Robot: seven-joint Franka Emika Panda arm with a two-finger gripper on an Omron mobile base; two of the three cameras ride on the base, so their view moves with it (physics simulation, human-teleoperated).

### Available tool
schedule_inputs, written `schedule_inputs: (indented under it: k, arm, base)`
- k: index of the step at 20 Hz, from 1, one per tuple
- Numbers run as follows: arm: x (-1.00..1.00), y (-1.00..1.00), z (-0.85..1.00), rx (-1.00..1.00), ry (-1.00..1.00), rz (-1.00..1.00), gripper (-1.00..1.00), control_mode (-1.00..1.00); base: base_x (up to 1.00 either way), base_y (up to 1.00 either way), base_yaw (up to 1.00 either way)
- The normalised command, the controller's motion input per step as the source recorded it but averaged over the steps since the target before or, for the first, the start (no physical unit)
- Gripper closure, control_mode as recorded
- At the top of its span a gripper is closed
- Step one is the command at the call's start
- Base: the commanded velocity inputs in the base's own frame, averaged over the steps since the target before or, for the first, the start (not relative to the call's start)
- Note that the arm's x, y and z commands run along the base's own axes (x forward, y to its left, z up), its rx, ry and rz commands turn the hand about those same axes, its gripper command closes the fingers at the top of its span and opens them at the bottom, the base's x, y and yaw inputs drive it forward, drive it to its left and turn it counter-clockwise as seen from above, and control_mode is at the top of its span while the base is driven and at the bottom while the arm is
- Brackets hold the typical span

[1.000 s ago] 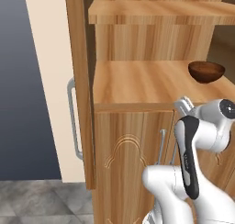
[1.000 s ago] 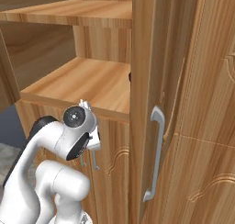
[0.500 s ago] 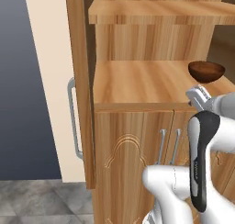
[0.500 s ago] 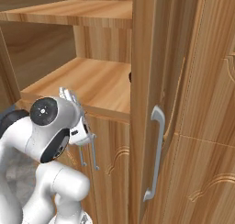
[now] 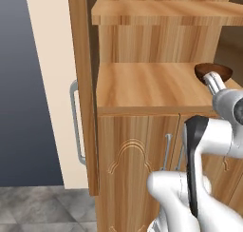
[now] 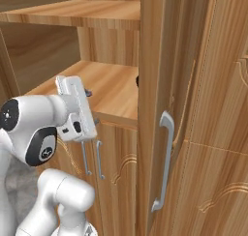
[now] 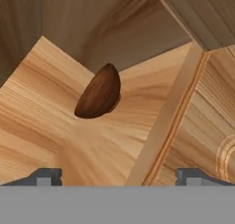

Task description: Take the smaller bowl and place it next to the appetizer plate on the dining counter , and place the larger bowl next to the plate with cooked food.

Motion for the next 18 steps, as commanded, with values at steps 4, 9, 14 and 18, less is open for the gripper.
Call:
schedule_inputs:
  k: [4, 9, 14, 18]
  arm:
    - [0.04, -0.66, 0.17, 0.07, -0.17, -0.49, -1.00, -1.00]
    - [0.60, -0.28, 0.37, 0.17, -0.18, -0.21, -1.00, -1.00]
    - [0.81, 0.00, 0.03, 0.12, -0.15, 0.01, -1.00, -1.00]
    - [0.33, -0.19, 0.00, 0.25, -0.08, 0.01, -1.00, -1.00]
  base:
    - [0.00, 0.00, 0.00]
    - [0.00, 0.00, 0.00]
    - [0.00, 0.00, 0.00]
    - [0.00, 0.00, 0.00]
